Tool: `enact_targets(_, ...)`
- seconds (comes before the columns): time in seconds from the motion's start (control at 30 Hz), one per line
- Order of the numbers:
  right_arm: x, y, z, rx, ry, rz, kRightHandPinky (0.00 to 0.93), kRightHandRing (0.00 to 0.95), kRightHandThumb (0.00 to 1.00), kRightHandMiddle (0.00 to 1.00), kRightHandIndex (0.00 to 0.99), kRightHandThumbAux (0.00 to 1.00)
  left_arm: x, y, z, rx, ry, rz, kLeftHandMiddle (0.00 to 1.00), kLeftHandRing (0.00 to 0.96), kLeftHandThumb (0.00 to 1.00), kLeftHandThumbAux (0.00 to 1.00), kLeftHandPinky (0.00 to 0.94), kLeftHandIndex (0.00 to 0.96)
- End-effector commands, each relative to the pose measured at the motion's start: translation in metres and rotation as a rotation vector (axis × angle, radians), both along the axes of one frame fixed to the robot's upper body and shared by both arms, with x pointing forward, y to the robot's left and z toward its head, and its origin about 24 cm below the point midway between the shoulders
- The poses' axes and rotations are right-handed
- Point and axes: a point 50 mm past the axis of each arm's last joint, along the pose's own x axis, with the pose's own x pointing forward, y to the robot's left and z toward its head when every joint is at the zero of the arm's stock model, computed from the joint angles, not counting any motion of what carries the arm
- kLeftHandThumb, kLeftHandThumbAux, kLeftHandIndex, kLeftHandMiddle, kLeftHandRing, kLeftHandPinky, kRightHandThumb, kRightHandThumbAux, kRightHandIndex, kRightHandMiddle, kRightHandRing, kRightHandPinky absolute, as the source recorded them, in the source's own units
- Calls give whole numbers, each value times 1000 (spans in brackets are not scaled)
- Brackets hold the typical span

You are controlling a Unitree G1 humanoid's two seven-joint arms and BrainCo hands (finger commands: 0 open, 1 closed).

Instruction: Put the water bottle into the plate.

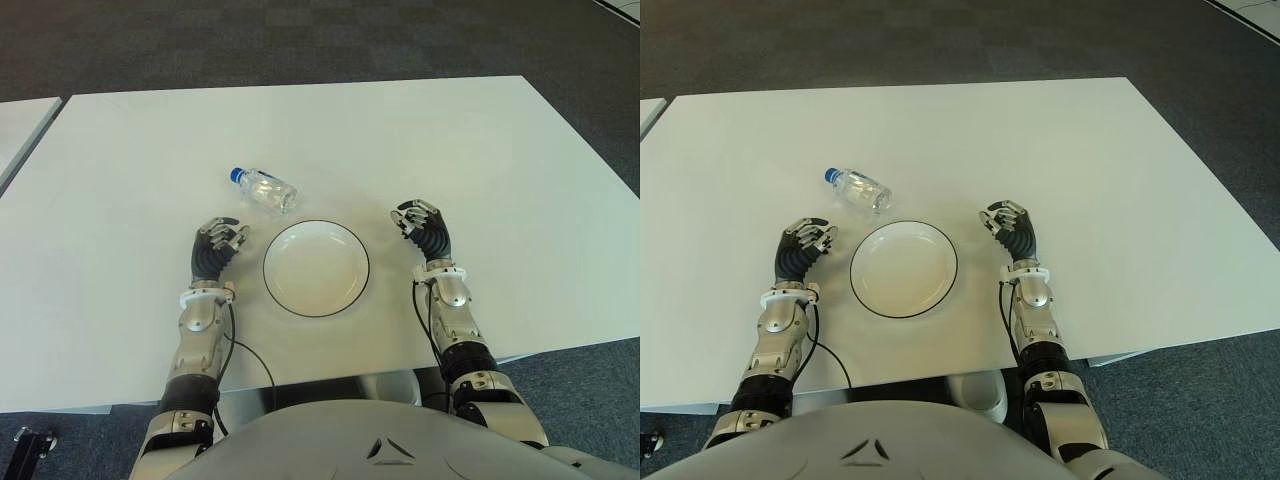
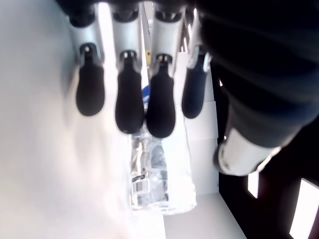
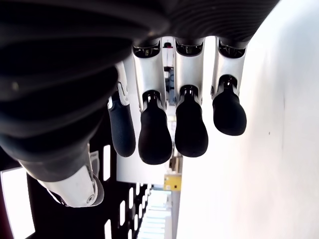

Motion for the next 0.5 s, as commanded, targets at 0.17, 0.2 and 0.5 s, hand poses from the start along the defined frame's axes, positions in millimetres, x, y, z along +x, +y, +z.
enact_targets(0.17,-2,0,-5,-2,34,2,736,758,701,772,439,730,-2,0,-2,21,21,-4,649,635,706,713,612,436)
enact_targets(0.2,-2,1,-5,-2,34,2,736,758,701,772,439,730,-2,0,-2,22,20,-5,649,635,706,713,613,435)
enact_targets(0.5,-2,1,-4,1,34,-1,728,747,702,761,439,731,0,1,4,12,1,-5,656,631,706,713,611,435)
